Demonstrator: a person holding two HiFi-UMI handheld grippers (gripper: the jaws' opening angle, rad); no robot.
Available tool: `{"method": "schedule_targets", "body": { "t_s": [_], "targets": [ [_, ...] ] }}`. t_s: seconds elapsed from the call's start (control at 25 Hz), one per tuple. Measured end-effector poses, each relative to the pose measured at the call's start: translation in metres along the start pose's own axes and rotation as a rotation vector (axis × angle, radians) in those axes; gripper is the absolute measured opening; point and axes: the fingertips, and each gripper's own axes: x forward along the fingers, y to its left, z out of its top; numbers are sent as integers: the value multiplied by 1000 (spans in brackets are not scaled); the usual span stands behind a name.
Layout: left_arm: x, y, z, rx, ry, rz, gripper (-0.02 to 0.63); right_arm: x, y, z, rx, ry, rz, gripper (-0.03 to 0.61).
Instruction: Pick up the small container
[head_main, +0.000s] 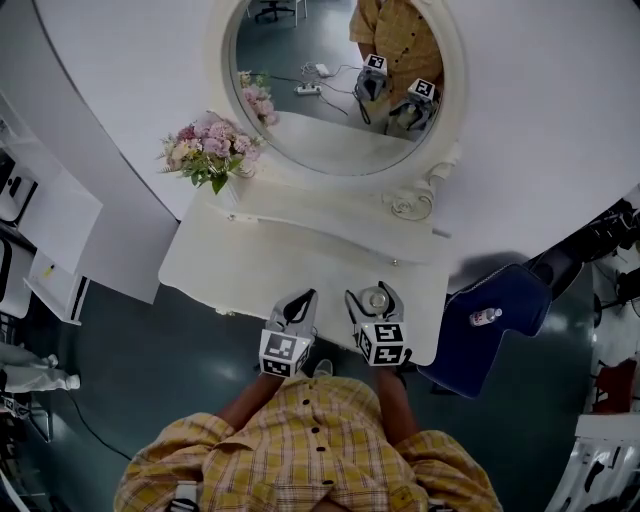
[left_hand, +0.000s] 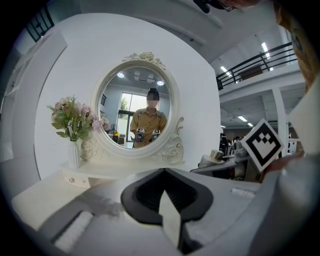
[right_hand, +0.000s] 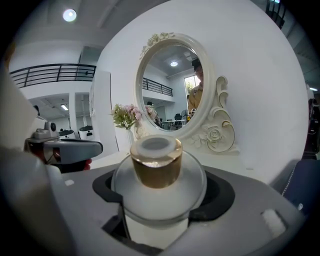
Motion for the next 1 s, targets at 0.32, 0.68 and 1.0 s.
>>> {"method": "schedule_targets", "body": {
  "t_s": [0.32,0.68,1.0],
  "targets": [
    [-7,0,5,6,-10,-15,-2,-19,7,14,9,-30,-14,345],
    [-9,-6,16,15,-30,-28,-1,-34,8,29,1,-62,-28,344],
    [-9,-6,18,22,-31,-29,-1,-37,4,36,-12,-75,-47,344]
  ]
}}
